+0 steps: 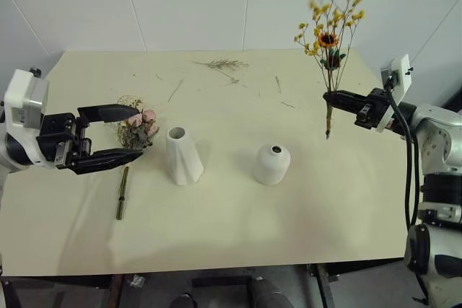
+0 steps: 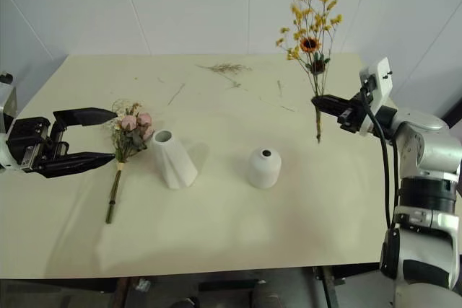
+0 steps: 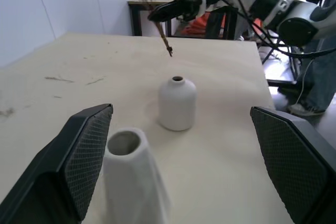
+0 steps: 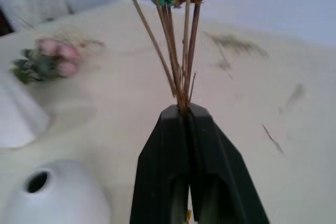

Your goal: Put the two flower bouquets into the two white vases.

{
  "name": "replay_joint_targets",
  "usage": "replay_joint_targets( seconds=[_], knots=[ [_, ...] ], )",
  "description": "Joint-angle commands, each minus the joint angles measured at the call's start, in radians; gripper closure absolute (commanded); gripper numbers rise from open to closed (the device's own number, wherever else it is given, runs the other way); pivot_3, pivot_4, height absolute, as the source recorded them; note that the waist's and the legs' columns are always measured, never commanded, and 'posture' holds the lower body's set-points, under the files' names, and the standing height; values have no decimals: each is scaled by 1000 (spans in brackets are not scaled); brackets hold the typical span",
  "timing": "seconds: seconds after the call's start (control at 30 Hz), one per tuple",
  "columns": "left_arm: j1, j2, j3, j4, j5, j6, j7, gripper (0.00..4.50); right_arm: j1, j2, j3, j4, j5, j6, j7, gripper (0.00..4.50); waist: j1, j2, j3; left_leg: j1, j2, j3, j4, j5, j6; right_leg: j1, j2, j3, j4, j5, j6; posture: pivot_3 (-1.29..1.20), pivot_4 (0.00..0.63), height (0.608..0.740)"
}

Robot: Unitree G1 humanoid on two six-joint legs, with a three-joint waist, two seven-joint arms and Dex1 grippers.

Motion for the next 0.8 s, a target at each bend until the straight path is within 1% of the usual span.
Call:
replay_joint_targets(
  seconds=[0.03,0.17,0.27,0.37,0.5,0.67,0.8],
  knots=[
    [-33,-8,-23,29,29,-64,-51,0,17,34,-78,-165,135,19,-74,4489,0,0,0,0,0,0,0,0,0,0,0,0,0,0,0,0,150,740],
    [-40,-7,-72,62,65,-95,-97,0,36,99,-87,-304,245,68,-180,4489,0,0,0,1,0,0,1,0,0,-1,0,0,3,0,0,0,150,740],
    [-58,-22,-87,73,73,-104,-99,0,63,133,-62,-384,311,96,-225,4489,3,0,0,1,0,0,1,1,0,-1,0,0,4,0,-1,0,150,740],
    [-73,-34,-100,81,81,-109,-99,0,90,160,-30,-421,348,107,-255,4489,4,0,0,0,0,0,1,1,0,-1,0,0,4,0,-1,0,150,740],
    [-84,-56,-109,82,88,-118,-90,0,141,195,27,-420,343,66,-255,4489,4,0,0,1,0,0,2,1,0,-1,1,0,5,0,-1,0,150,740],
    [-92,-75,-110,76,92,-119,-75,0,172,195,67,-377,318,14,-231,4489,5,0,0,0,0,-1,2,1,0,-1,1,0,5,0,-1,0,150,740],
    [-86,-82,-105,66,92,-117,-67,0,181,194,73,-346,319,-12,-228,4489,4,0,0,0,0,0,2,1,0,-1,1,0,5,0,-1,0,150,740]
  ],
)
